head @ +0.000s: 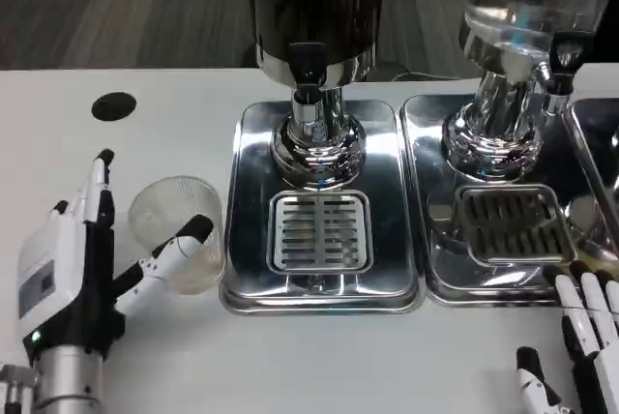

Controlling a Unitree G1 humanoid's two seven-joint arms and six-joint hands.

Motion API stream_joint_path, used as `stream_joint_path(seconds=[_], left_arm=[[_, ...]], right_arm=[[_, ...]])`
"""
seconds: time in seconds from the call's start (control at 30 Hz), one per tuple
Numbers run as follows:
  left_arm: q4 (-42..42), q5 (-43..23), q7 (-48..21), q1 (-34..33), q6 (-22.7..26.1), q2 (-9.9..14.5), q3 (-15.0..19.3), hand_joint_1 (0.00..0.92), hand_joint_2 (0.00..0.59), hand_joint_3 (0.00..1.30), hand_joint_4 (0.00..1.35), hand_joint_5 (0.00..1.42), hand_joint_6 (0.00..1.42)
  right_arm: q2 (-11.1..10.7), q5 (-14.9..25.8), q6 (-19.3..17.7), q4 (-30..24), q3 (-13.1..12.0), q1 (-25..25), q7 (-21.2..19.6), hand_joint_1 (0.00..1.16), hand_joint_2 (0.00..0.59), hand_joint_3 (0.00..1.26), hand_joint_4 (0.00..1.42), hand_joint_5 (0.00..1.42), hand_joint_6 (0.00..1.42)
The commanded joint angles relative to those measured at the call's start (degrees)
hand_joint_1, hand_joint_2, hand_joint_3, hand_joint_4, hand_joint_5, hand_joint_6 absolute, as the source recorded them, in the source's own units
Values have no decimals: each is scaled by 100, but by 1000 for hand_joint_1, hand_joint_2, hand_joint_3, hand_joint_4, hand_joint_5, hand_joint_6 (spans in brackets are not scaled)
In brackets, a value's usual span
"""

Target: Grasp the cup under the faucet to collect the drink, then remove the cup.

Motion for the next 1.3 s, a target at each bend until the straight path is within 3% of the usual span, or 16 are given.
stream_joint_path(seconds=[0.03,0.43,0.8,0.9,1.13,1.3], left_arm=[[96,118,-153,-106,196,76,-91,0,5,18,0,89,49],[106,243,-446,-240,567,183,-228,51,32,127,0,154,148],[91,260,-416,-372,613,202,-310,85,44,183,102,353,373],[152,251,-346,-394,571,176,-319,120,56,236,184,458,486],[209,301,-207,-375,563,140,-365,234,88,503,446,824,1101],[153,384,-116,-360,716,104,-389,315,112,596,545,944,1280]], right_arm=[[-12,32,-61,66,-6,-4,-67,0,405,55,0,0,0],[11,60,-221,-138,-23,19,-91,0,403,73,0,0,0],[-4,106,-322,-71,-50,90,-108,0,412,110,0,0,0],[-12,128,-377,-51,-73,109,-121,0,413,126,0,0,1],[-14,157,-471,9,-107,103,-130,0,415,152,0,0,23],[-7,144,-501,-12,-103,100,-127,0,415,154,0,0,28]])
